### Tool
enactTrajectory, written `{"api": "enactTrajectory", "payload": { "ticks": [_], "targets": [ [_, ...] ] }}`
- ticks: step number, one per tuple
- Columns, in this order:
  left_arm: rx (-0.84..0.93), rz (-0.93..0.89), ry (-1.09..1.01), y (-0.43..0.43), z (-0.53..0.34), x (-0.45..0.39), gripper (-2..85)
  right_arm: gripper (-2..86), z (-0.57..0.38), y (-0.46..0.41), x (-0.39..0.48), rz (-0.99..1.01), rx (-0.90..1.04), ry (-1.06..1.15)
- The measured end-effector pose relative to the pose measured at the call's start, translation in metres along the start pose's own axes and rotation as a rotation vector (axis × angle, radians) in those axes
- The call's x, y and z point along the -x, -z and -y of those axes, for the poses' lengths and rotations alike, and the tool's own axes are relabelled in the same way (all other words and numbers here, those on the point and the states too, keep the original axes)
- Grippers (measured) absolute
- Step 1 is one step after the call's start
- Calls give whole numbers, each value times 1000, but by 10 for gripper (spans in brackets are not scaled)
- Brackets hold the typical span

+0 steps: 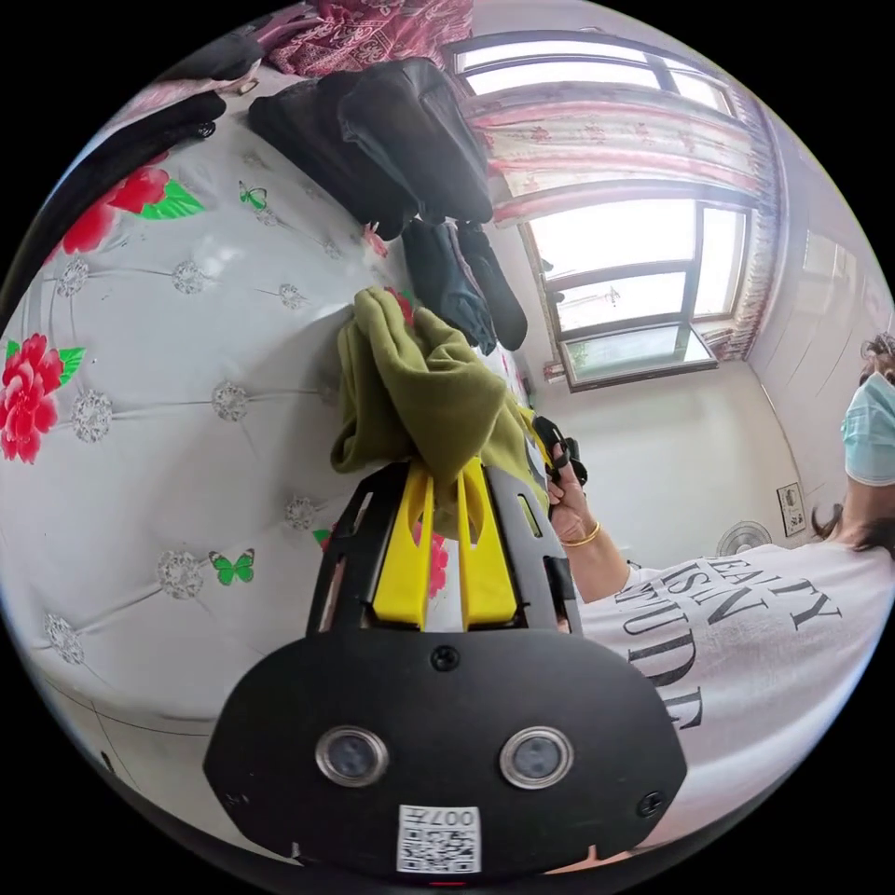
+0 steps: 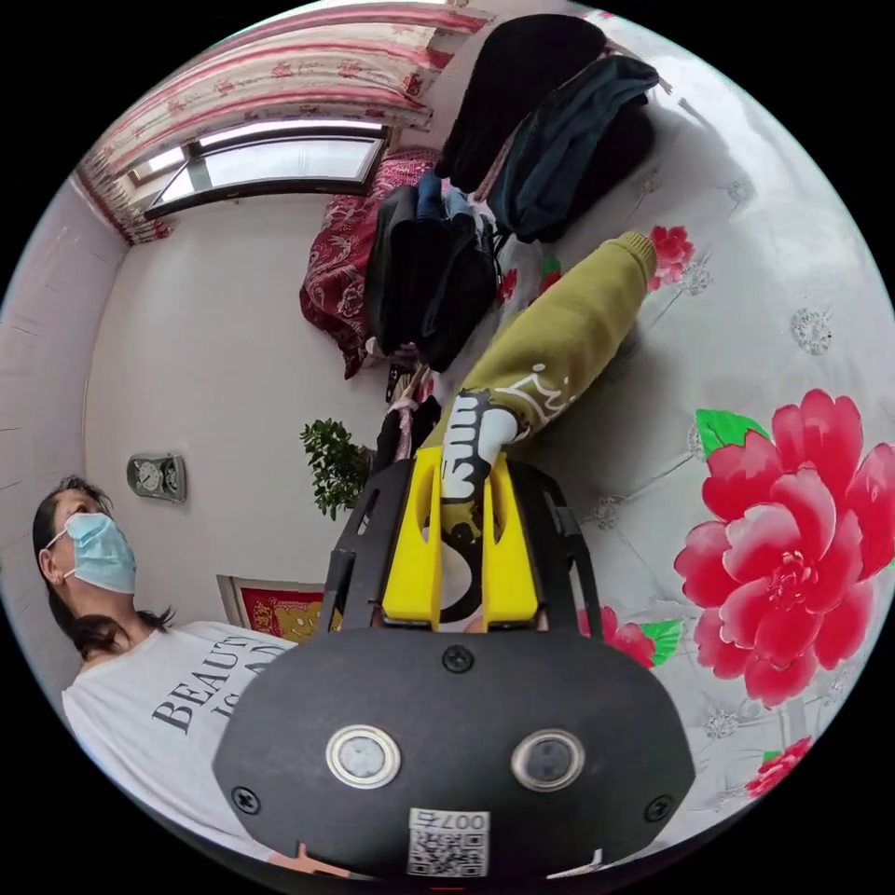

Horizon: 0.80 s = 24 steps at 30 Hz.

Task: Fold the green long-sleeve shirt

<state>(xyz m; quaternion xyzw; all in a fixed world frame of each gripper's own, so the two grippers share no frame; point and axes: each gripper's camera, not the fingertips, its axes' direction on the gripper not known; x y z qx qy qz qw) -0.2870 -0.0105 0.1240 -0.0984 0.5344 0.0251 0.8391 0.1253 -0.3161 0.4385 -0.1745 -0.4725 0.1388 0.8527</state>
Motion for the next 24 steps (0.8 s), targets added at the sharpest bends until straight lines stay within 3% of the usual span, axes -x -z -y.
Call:
{"api": "enactTrajectory", "payload": {
  "ticks": [10,18,22,24],
  "targets": [
    [-312,-31,-304,82,26,-68,37,11,44,-33,185,104,-2,415],
    [-613,131,-456,210,20,-99,38,15,48,-177,361,268,105,715],
    [-727,215,-342,265,6,-76,40,21,48,-271,392,322,194,685],
    [-737,271,-225,273,1,-46,44,30,52,-349,370,298,300,517]
  ]
}}
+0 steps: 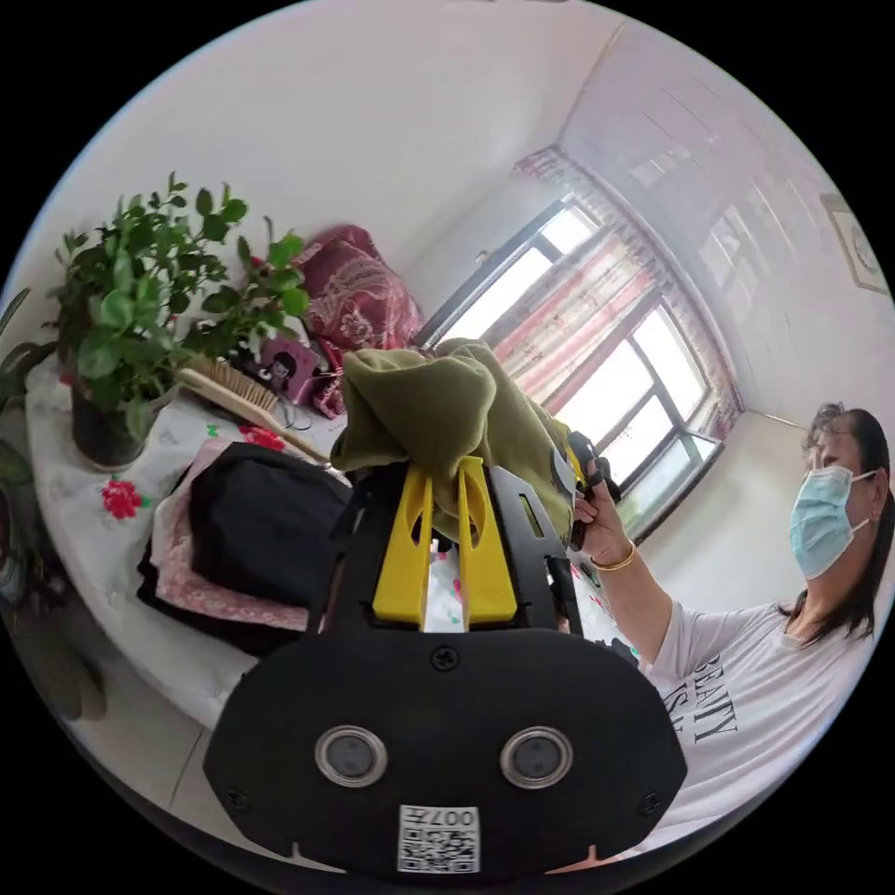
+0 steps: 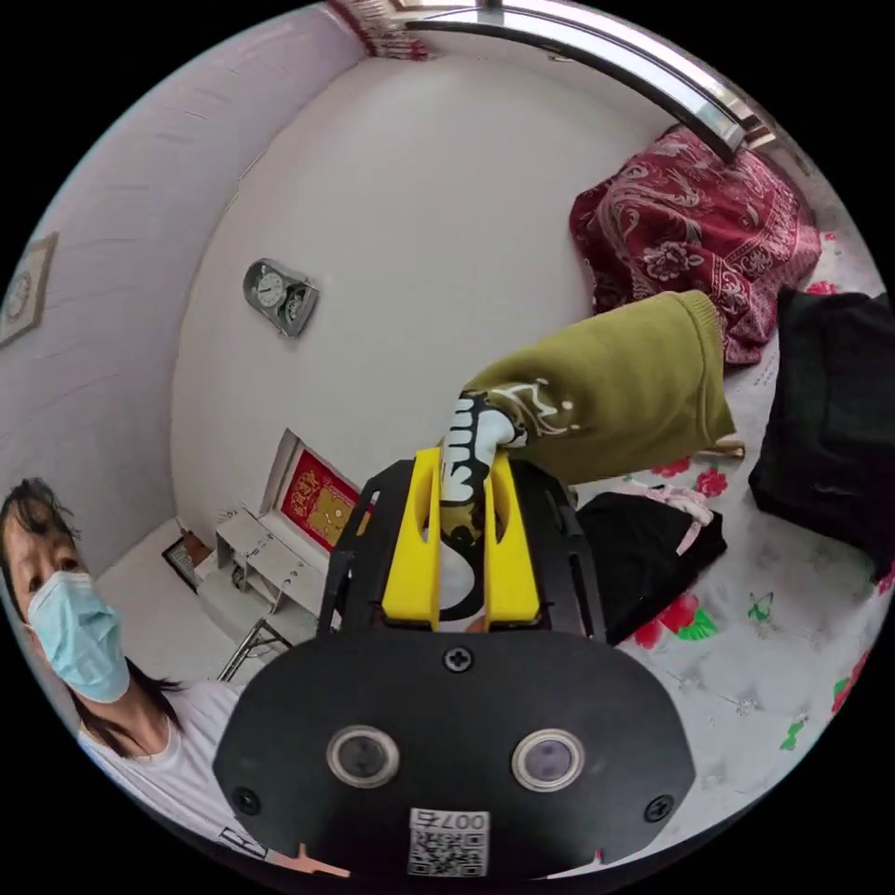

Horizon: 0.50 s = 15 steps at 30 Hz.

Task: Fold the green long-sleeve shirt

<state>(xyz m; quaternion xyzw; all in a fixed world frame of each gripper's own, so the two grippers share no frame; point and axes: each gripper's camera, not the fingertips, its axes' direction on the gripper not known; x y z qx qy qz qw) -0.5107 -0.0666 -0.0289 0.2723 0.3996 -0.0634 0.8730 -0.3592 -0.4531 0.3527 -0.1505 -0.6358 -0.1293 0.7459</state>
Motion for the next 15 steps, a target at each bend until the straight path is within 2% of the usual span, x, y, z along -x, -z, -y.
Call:
{"api": "enactTrajectory", "payload": {
  "ticks": [2,5,8,13,15],
  "targets": [
    [69,151,187,-7,-28,56,53,39,-13,-44,-50,-86,113,-140],
    [167,385,301,-16,-82,96,67,48,-70,-71,-113,-267,287,-228],
    [169,424,198,-24,-123,79,59,52,-135,-40,-135,-407,358,-208],
    [199,577,-128,-62,-154,6,48,58,-264,53,-123,-876,521,-205],
    [263,537,-248,-91,-162,-19,47,59,-331,91,-106,-1071,628,-255]
  ]
}}
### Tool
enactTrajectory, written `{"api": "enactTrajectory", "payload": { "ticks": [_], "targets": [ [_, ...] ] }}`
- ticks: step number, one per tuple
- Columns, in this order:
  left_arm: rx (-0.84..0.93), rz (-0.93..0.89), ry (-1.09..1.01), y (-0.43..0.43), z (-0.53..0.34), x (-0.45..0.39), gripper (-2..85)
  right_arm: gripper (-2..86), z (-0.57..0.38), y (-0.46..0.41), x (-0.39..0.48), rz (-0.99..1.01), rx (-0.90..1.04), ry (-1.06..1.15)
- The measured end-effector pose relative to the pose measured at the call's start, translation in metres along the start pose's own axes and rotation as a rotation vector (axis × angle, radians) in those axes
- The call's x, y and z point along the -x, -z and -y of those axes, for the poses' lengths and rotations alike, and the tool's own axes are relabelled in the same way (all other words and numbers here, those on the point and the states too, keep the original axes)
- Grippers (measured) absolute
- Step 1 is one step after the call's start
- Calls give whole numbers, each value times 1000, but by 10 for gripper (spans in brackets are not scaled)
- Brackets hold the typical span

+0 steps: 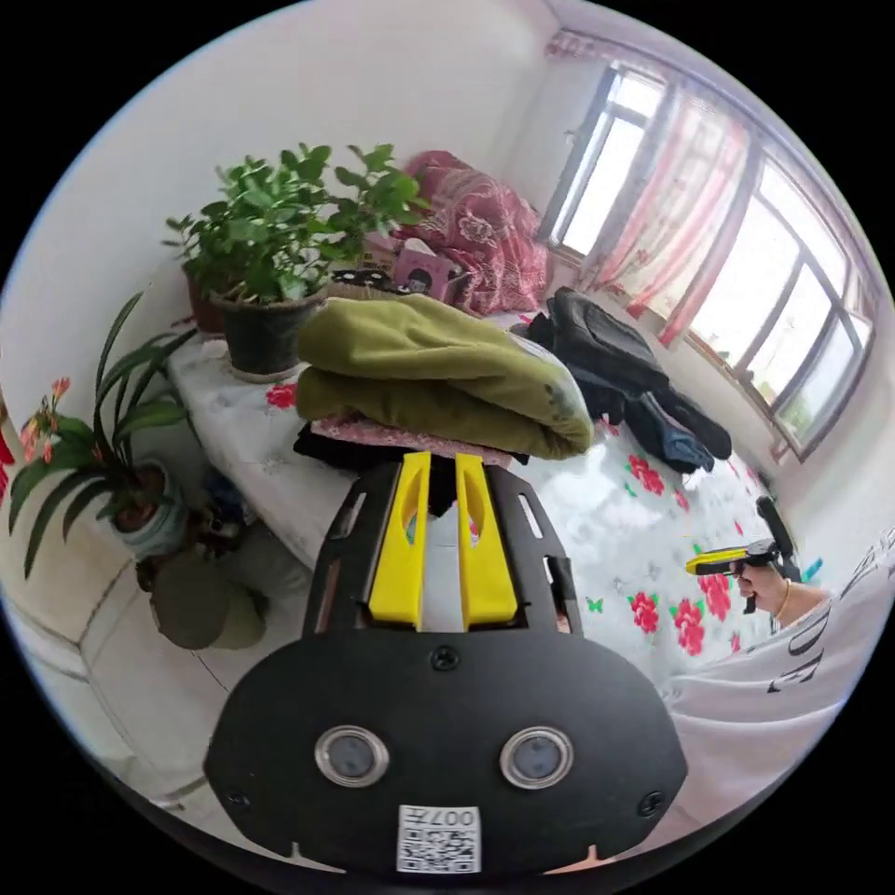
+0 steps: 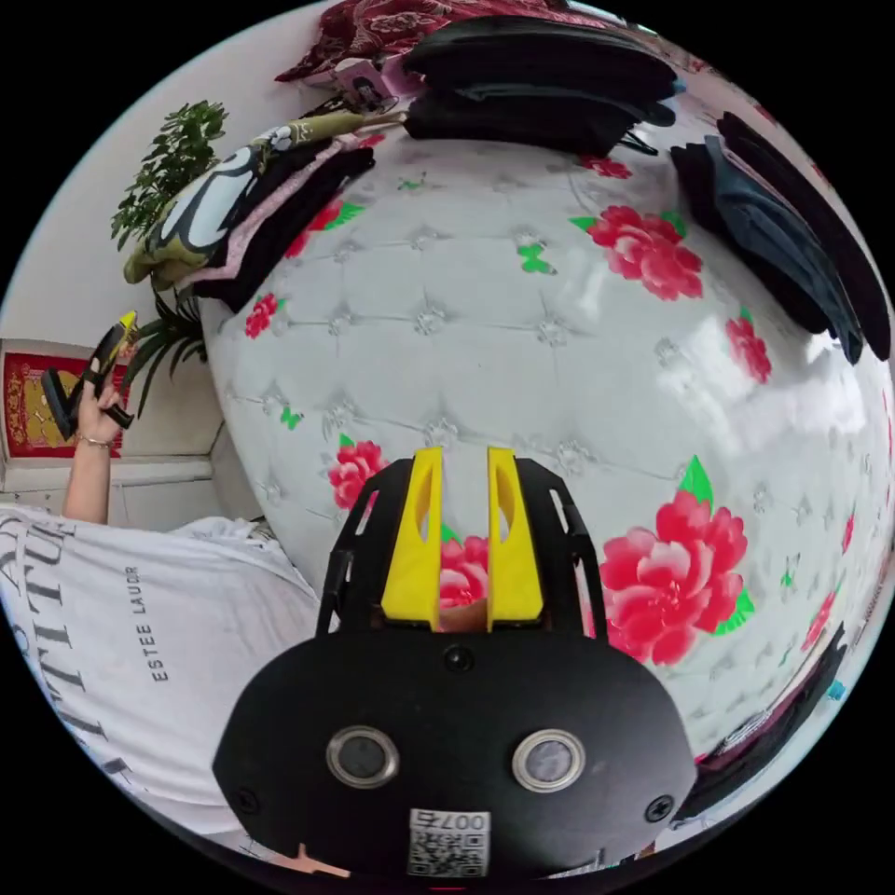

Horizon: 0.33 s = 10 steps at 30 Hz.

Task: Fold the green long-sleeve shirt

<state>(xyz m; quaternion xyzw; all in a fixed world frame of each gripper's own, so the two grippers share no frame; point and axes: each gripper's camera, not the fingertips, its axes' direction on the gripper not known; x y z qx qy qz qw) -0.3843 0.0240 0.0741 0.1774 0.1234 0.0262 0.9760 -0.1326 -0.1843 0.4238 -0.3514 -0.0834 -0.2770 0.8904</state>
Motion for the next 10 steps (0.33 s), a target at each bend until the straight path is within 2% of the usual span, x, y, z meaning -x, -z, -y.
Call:
{"api": "enactTrajectory", "payload": {
  "ticks": [3,5,8,10],
  "targets": [
    [191,-140,-226,-52,1,-71,41,61,-74,-11,-3,-142,93,-65],
    [472,-263,-381,-109,-15,-139,7,61,-100,-17,5,-180,107,-84],
    [617,-384,-536,-149,-51,-227,-7,59,-120,-34,14,-142,108,-135],
    [699,-406,-620,-166,-73,-278,-8,58,-133,-25,16,-146,-17,-146]
  ]
}}
